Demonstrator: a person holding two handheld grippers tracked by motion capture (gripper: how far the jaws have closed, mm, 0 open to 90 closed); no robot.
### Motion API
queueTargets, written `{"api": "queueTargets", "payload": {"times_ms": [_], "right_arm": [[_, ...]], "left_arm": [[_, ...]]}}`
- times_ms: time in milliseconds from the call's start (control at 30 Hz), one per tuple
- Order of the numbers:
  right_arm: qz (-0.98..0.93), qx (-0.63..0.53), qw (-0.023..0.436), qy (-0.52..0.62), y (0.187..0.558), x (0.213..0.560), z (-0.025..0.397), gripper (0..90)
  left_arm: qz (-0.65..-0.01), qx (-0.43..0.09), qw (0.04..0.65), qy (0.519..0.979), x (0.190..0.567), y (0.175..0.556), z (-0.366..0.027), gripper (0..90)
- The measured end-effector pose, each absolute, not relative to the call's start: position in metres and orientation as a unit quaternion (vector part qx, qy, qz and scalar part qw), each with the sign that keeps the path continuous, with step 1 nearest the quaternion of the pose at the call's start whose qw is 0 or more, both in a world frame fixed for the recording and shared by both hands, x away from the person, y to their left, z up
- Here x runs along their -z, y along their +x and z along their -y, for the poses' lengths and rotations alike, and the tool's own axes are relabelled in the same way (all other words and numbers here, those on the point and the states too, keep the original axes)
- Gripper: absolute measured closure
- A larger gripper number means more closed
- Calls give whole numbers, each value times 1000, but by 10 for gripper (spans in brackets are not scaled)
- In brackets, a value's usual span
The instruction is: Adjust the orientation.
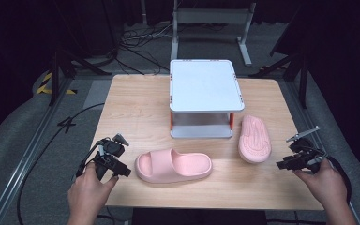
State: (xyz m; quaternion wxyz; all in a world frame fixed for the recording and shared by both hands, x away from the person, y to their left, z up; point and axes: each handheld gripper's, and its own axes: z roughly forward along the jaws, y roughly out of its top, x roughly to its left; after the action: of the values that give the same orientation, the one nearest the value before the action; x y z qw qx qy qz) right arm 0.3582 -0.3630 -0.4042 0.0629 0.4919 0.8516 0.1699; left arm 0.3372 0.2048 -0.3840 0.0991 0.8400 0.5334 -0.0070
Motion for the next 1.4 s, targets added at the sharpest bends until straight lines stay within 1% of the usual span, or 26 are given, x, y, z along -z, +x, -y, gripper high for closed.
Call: {"api": "queueTargets", "payload": {"times_ms": [200, 367, 467, 500, 533, 633, 700, 800, 1100, 1167, 1233, 1400], "right_arm": [[-849, -177, 64, 494, 356, 404, 366, 585], [-847, -188, 66, 493, 355, 400, 364, 588], [-848, -189, 65, 490, 354, 401, 363, 599], [-848, -189, 64, 492, 354, 401, 362, 609], [-849, -189, 65, 489, 354, 401, 363, 611], [-848, -193, 65, 490, 355, 400, 363, 618], [-848, -194, 64, 489, 357, 400, 361, 620], [-854, -193, 63, 480, 359, 402, 357, 618], [-855, -188, 58, 479, 359, 409, 354, 620], [-855, -189, 55, 480, 357, 410, 356, 623], [-853, -191, 53, 483, 356, 410, 356, 626], [-851, -192, 57, 486, 354, 411, 360, 625]], "left_arm": [[-527, 6, 106, 843, 381, 337, -198, 493], [-502, 27, 105, 858, 386, 334, -187, 502], [-486, 49, 100, 867, 392, 334, -180, 627], [-480, 52, 97, 870, 393, 333, -177, 712], [-474, 56, 93, 874, 394, 333, -175, 754], [-456, 58, 76, 885, 400, 331, -162, 842], [-452, 59, 72, 887, 405, 331, -157, 865], [-449, 65, 64, 889, 413, 333, -151, 884], [-446, 74, 58, 890, 420, 339, -146, 891], [-462, 69, 65, 882, 420, 344, -149, 892], [-463, 70, 61, 881, 420, 345, -149, 893], [-481, 41, 66, 873, 420, 356, -150, 886]]}}
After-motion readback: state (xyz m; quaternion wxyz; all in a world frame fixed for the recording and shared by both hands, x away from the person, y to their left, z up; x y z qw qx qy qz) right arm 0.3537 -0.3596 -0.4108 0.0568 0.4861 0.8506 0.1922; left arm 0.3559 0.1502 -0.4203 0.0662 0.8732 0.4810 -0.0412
